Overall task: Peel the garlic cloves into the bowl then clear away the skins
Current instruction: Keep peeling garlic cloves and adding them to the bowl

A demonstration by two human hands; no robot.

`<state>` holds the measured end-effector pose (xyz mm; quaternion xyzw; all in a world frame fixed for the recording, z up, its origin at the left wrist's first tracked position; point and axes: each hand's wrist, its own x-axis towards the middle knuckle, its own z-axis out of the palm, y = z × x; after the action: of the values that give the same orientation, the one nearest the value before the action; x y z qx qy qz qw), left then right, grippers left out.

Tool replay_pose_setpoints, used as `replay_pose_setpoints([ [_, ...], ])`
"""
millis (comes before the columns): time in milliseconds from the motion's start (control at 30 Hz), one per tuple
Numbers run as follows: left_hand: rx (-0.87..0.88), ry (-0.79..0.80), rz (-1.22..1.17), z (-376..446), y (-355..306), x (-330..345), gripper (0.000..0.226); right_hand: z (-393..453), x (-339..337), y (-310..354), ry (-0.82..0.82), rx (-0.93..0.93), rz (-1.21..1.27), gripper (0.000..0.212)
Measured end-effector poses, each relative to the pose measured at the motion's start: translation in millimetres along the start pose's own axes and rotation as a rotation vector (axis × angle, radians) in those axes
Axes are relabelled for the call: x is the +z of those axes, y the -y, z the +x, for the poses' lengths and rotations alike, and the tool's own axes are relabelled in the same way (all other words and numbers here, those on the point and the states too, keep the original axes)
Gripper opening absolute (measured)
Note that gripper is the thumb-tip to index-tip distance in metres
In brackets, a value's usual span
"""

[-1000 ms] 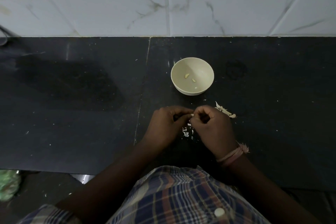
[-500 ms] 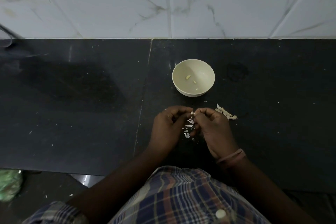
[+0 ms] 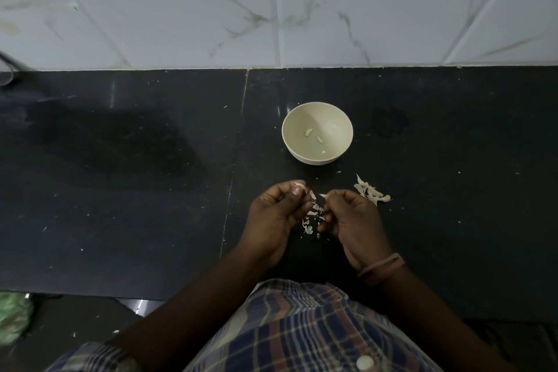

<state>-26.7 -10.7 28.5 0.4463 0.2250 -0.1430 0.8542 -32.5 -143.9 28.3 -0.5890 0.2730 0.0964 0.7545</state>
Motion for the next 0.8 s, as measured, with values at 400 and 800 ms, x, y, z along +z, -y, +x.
replay_pose_setpoints([
  [400,0.084,-0.008,0.168,2.9,0.5,-2.4,0.016,10.2,-3.8,-2.0,-0.087,-0.442,-0.583,0.023],
  [800,0.208,-0.044,0.443,0.4,-1.7,-4.7,0.016,14.3,-5.7,-4.7,0.025,-0.511,-0.819,0.014],
])
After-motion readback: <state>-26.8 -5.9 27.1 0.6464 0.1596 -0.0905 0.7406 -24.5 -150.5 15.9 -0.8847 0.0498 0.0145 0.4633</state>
